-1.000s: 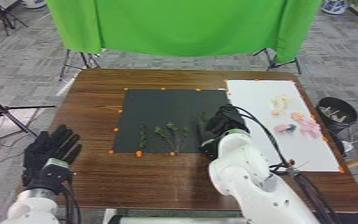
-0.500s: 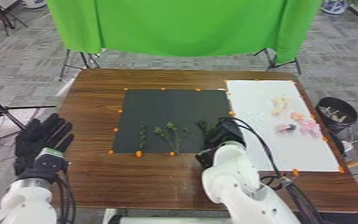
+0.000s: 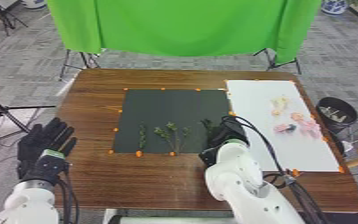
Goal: Arrange flowers
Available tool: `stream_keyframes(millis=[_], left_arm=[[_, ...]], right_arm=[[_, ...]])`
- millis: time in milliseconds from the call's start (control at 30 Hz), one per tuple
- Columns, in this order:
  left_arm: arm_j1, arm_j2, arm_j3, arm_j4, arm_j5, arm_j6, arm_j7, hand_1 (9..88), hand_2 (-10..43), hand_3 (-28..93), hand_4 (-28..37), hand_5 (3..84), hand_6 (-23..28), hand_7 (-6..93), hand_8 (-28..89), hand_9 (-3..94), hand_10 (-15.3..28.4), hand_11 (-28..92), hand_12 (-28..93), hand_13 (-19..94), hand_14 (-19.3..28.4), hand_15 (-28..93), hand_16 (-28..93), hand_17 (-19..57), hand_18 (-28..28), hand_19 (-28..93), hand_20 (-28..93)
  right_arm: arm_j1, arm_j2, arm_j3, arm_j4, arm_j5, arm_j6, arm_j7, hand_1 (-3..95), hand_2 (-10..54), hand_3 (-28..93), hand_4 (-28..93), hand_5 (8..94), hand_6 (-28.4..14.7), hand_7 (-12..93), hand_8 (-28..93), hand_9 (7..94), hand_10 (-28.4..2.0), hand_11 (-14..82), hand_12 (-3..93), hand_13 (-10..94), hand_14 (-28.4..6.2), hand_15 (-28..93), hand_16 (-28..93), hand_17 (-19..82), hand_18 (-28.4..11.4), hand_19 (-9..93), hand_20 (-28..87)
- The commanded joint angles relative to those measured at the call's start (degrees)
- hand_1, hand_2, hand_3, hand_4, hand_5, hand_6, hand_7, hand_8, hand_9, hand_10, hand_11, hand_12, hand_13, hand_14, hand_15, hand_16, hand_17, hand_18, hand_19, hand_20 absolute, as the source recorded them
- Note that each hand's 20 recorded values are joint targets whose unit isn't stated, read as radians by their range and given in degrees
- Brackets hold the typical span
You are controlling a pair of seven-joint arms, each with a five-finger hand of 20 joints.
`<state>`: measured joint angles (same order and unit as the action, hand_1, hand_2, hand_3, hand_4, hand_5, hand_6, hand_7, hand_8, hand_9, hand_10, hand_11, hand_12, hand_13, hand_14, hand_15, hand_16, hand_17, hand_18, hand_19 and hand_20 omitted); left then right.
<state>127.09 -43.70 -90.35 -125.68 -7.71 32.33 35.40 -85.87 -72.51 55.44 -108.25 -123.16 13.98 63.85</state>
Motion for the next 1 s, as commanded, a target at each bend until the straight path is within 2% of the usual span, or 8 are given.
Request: stream_keyframes(millis=[33,133,300,567,767,867,933,1000], left_arm=[[0.4,0.45,-0.93,0.57,0.15,-2.37,-0.32,29.1,18.3,74,-28.3,48.7,10.5,23.8,-12,42.3,16.4,27,9,30,17.3,48,-12,-5.7,15.6,45,6],[-0.1,0.03,-0.45,0.56,0.63,-2.33,-0.7,29.2,18.3,75,-28.3,48.7,10.6,23.3,-13,42.4,16.4,27,9,30,17.3,48,-12,-5.7,15.5,45,6],[-0.5,0.49,0.09,0.55,-0.06,-2.61,-0.01,29.3,18.3,75,-28.3,48.6,10.4,23.1,-12,42.3,16.2,27,9,30,17.2,48,-12,-5.7,15.5,45,6],[-0.3,0.06,-0.09,0.54,0.24,-2.46,-0.28,29.2,18.4,74,-28.3,48.5,10.4,23.1,-12,42.3,16.2,27,9,30,17.2,48,-12,-5.7,15.5,44,6],[0.6,0.06,-0.56,0.32,-0.16,-2.51,0.28,29.3,18.5,74,-28.3,48.6,10.4,23.0,-12,42.4,16.2,27,9,30,17.2,48,-12,-5.8,15.6,44,7],[1.0,0.0,-0.89,0.27,-0.11,-2.72,0.32,29.3,18.6,74,-28.3,48.6,10.5,23.1,-12,42.4,16.2,27,9,30,17.2,48,-12,-5.8,15.6,45,7],[1.0,0.0,-0.88,0.29,-0.07,-2.64,0.27,29.3,18.6,74,-28.3,48.7,10.5,23.1,-12,42.4,16.2,27,9,30,17.2,48,-12,-5.8,15.6,45,7],[1.1,0.48,-0.36,0.28,-0.43,-2.51,0.99,29.2,18.6,74,-28.3,48.6,10.5,23.1,-12,42.5,16.2,27,9,30,17.2,48,-12,-5.8,15.6,44,7]], right_arm=[[-0.9,1.5,-0.6,-1.5,3.2,1.2,0.2,47.5,-9.5,73,-21,66.6,-7.8,38,12,75.5,-18.4,30.0,24.0,77,-13.0,60,26,46,-25.6,93,35],[-1.1,1.5,-0.9,-2.0,3.0,1.3,0.0,45.9,-9.5,74,-21,67.1,-8.4,33,11,75.0,-18.7,29.6,22.2,77,-13.3,59,26,46,-26.0,93,34],[-0.9,1.8,-1.5,-2.2,1.9,1.1,-0.5,42.1,-9.5,76,-20,67.0,-8.7,27,5,74.6,-19.4,27.9,20.9,77,-13.8,59,25,45,-26.1,93,33],[-0.4,3.2,-1.8,-2.0,-3.5,1.3,-2.0,40.1,-8.6,78,-20,66.6,-8.8,25,-7,73.6,-19.8,26.6,20.2,76,-14.0,59,25,45,-26.5,93,33],[-2.3,5.6,-1.1,-3.6,-8.6,-4.5,-9.9,39.6,-7.7,78,-20,66.0,-8.8,26,-8,72.7,-20.2,26.2,20.2,75,-14.3,59,25,44,-25.9,93,32],[-5.1,6.3,2.8,-6.2,0.8,-8.8,-20.5,39.8,-6.8,78,-21,64.5,-8.5,28,-5,71.2,-19.8,26.3,20.5,73,-14.2,60,25,42,-25.0,93,31],[-6.3,6.2,4.6,-6.8,5.3,-11.0,-25.7,40.9,-0.7,77,-23,63.3,-8.1,29,3,70.3,-19.3,26.5,20.7,71,-13.9,61,26,41,-23.8,93,31],[-6.8,6.1,5.6,-6.3,4.7,-15.0,-30.4,39.9,5.8,77,-24,63.7,-7.7,29,3,70.3,-18.9,26.1,20.5,70,-14.5,61,26,39,-23.3,93,31]])
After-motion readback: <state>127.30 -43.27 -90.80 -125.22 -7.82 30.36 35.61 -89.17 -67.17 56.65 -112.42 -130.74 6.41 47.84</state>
